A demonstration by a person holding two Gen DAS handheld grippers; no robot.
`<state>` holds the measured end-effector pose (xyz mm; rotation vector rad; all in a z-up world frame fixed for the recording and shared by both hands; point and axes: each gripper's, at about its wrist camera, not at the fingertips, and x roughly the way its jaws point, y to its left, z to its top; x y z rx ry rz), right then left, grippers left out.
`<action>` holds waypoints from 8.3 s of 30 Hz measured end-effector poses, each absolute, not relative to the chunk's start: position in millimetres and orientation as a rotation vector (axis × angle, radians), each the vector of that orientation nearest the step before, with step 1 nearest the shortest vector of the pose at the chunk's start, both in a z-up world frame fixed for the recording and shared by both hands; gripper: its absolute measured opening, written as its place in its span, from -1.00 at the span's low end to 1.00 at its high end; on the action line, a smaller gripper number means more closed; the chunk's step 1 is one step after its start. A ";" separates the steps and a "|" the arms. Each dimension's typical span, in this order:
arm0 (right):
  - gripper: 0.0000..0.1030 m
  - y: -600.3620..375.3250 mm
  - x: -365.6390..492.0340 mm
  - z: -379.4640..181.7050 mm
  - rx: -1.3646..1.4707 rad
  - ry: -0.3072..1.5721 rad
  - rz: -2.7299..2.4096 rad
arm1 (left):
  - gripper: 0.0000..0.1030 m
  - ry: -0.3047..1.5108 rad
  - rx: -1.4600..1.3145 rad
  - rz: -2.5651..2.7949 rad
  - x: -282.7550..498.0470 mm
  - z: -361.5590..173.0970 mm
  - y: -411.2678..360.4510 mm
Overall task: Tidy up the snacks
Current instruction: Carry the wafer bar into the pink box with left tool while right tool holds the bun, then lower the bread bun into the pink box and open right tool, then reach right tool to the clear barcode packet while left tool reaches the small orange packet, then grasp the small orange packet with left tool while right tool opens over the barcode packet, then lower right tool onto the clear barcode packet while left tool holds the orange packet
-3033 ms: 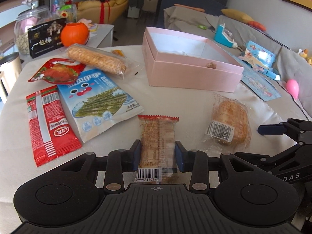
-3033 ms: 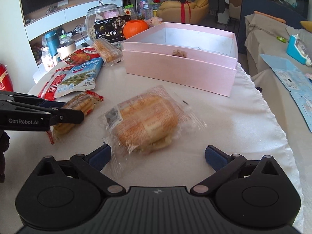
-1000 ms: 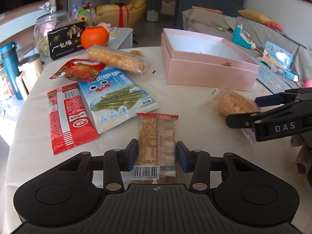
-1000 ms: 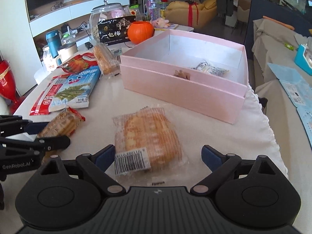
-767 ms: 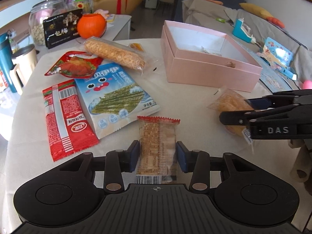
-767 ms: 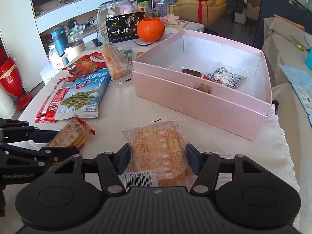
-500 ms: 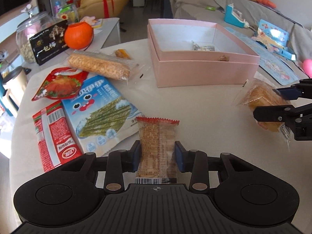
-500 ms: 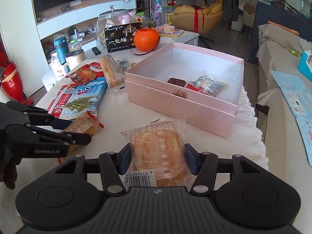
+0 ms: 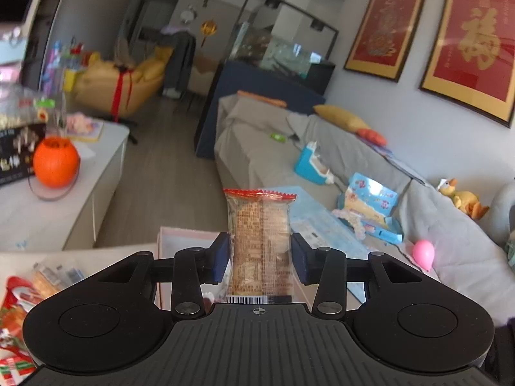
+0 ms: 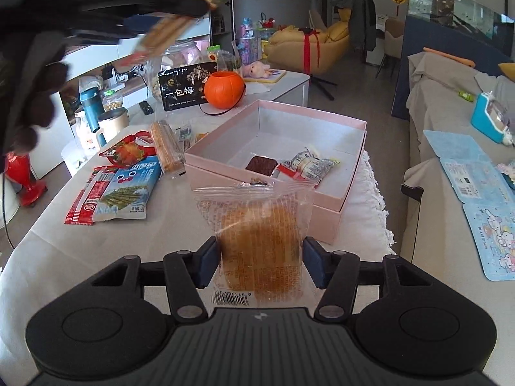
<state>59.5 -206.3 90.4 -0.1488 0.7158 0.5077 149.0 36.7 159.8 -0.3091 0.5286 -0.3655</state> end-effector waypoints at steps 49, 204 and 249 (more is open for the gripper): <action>0.15 43.7 244.2 91.4 -0.261 0.864 0.599 | -0.15 0.668 -0.455 0.187 -51.7 36.6 195.3; 0.67 -179.5 79.5 23.9 0.001 0.864 0.454 | -0.42 0.843 -0.171 -0.166 29.1 15.3 44.9; 0.54 -132.5 101.1 29.7 -0.184 0.856 0.531 | -0.42 0.905 -0.211 -0.181 35.5 17.9 54.5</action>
